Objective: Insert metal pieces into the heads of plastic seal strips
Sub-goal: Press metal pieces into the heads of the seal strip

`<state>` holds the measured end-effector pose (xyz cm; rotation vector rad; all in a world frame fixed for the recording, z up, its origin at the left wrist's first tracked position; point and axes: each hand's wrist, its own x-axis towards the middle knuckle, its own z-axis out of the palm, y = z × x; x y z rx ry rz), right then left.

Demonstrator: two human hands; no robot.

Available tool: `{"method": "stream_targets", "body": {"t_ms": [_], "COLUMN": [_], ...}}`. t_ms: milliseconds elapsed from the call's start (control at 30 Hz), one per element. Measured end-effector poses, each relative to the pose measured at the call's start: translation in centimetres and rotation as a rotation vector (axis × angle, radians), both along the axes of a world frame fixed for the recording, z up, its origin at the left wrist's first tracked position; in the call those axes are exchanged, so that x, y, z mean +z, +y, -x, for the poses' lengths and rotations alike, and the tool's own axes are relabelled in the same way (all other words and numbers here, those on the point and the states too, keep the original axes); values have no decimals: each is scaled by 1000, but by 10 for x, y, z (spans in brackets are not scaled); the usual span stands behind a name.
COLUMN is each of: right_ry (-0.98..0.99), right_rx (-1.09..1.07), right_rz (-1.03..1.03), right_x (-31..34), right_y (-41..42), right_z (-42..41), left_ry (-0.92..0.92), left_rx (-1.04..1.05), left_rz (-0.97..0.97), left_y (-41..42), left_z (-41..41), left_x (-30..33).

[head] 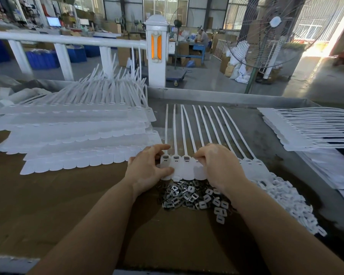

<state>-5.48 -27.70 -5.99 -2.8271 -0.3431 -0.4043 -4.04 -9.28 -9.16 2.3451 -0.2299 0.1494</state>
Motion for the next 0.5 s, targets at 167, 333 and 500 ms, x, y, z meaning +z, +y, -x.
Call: {"method": "stream_targets", "body": {"t_ms": [167,333,500], "right_ry": [43,114,153], "right_rx": [35,3,-17], "right_rz": [31,77,85], "right_x": [1,2,3], "right_y": [4,15,18], "right_z": [4,4,0], "left_ry": [7,17,14], "left_rx": [5,5,6], "left_rz": [-2,8,4], "left_y": [0,0,1], "left_z": [0,1,1], "left_x": [1,0,-1]}}
